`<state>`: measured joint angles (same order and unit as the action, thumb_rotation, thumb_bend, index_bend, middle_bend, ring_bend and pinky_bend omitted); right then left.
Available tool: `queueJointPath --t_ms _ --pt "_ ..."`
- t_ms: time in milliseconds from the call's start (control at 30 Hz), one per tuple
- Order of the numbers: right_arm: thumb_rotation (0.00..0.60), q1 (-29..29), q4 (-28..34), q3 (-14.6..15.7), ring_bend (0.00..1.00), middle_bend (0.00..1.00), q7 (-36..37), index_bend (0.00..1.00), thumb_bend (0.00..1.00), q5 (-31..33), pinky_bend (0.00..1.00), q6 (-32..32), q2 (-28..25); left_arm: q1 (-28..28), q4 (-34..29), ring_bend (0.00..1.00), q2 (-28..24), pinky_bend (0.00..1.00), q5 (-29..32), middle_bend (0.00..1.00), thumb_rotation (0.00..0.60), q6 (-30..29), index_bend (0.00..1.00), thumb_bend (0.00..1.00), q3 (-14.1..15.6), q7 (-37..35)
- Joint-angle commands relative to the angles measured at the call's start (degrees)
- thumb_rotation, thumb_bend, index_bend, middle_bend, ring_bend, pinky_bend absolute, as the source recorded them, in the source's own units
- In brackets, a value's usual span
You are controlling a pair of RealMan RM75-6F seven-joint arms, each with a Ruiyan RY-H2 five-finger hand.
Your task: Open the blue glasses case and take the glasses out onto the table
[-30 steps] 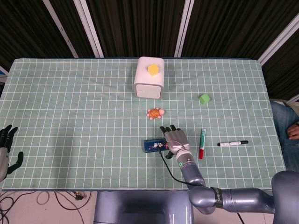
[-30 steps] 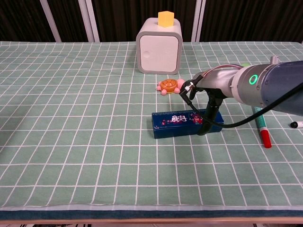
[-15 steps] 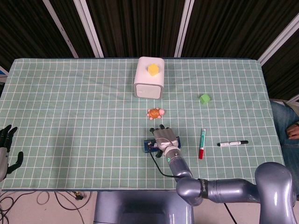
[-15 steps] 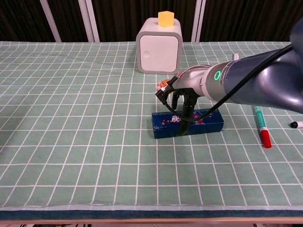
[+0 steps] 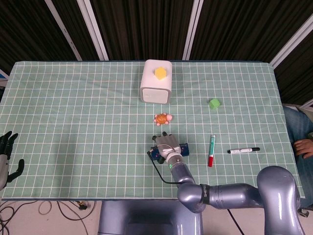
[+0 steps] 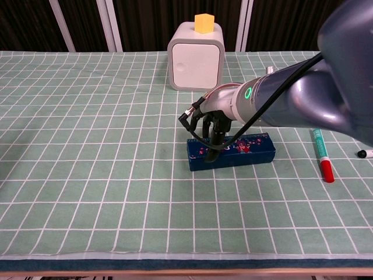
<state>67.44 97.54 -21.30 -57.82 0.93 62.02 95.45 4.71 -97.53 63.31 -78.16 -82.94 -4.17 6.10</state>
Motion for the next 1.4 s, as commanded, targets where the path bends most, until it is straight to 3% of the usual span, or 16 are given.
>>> queueJointPath --t_ms 33,567,767,1400 --pt "0.600 0.4 0.0 0.2 0.09 0.29 0.3 0.20 0.36 0.1 0.20 0.1 0.1 0.0 0.0 0.00 0.0 0.00 0.0 0.00 0.600 0.0 0.03 0.46 0.0 0.0" --pt "0.600 3.0 0.8 1.2 0.09 0.29 1.7 0.21 0.36 0.4 0.20 0.6 0.4 0.0 -0.1 0.00 -0.1 0.00 0.3 0.00 0.600 0.2 0.03 0.46 0.0 0.0" --pt "0.600 3.8 0.5 1.3 0.10 0.33 2.4 0.22 0.36 0.5 0.20 1.0 1.0 0.1 -0.1 0.00 -0.1 0.00 0.3 0.00 0.600 0.2 0.03 0.46 -0.1 -0.1" --pt "0.600 4.4 0.0 2.7 0.09 0.32 3.6 0.23 0.36 0.0 0.20 1.2 1.1 0.1 -0.2 0.00 -0.2 0.00 0.4 0.00 0.600 0.3 0.03 0.46 0.0 -0.2"
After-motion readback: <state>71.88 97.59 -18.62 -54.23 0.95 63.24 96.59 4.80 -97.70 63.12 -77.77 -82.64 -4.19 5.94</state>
